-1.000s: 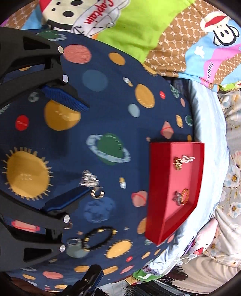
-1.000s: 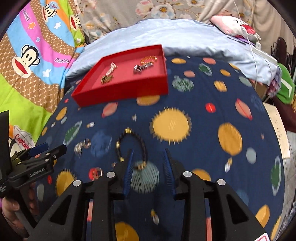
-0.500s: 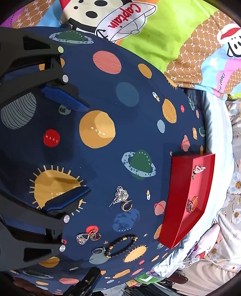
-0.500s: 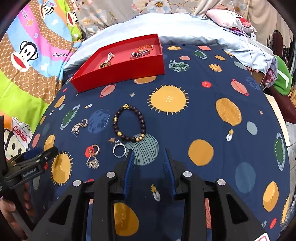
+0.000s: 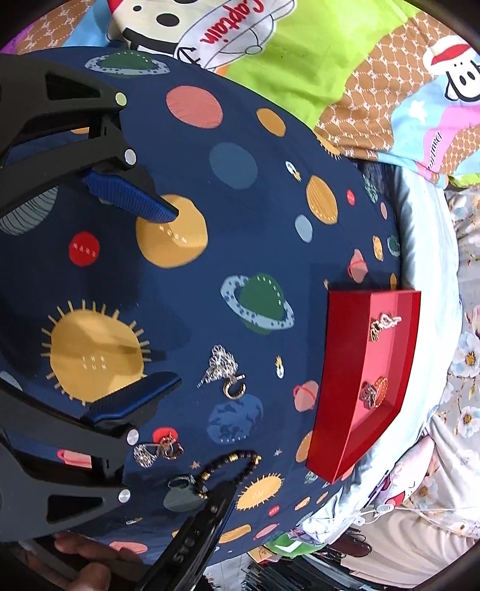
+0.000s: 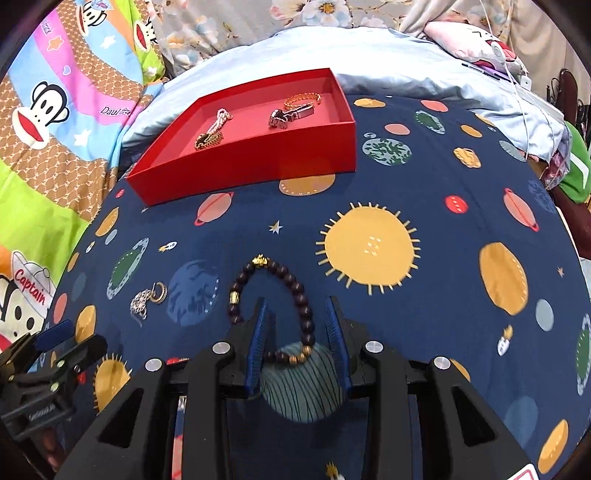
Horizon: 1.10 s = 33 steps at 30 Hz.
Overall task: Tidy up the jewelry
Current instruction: 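Grasp and lift the black bead bracelet with the right tool while the left tool approaches the silver earrings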
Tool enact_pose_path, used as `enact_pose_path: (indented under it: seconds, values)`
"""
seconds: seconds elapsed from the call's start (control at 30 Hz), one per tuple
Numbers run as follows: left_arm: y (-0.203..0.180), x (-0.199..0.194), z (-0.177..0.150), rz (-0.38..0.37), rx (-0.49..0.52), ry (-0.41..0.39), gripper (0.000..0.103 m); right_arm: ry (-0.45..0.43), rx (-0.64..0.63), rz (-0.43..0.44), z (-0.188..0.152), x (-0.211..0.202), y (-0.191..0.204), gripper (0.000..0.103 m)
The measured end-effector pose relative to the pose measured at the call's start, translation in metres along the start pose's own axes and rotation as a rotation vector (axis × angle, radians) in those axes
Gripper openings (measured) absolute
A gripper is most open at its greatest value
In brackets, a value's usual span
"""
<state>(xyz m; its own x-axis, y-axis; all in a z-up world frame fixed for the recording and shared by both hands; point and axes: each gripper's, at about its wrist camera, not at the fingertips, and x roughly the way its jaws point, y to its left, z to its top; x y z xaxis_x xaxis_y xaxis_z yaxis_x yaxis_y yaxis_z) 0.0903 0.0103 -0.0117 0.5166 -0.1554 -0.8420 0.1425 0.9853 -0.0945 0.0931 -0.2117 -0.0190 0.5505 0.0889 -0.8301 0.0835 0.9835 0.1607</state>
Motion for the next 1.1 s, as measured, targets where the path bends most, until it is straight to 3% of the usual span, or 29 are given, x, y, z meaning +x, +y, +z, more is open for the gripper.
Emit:
enact_pose_path:
  seconds: [0.17, 0.3, 0.93, 1.1]
  values:
    - [-0.006, 0.003, 0.004, -0.01, 0.01, 0.0, 0.08, 0.001, -0.008, 0.0, 0.0, 0.005, 0.001, 0.029]
    - [-0.012, 0.005, 0.006, -0.019, 0.016, 0.001, 0.08, 0.002, -0.003, -0.015, 0.0, 0.004, -0.004, 0.009]
    - [-0.028, 0.019, 0.019, -0.056, 0.012, -0.011, 0.077, 0.011, 0.066, 0.019, -0.021, -0.015, -0.02, 0.007]
    - [-0.039, 0.018, 0.026, -0.078, 0.039, -0.028, 0.067, 0.012, 0.081, 0.021, -0.023, -0.017, -0.024, 0.007]
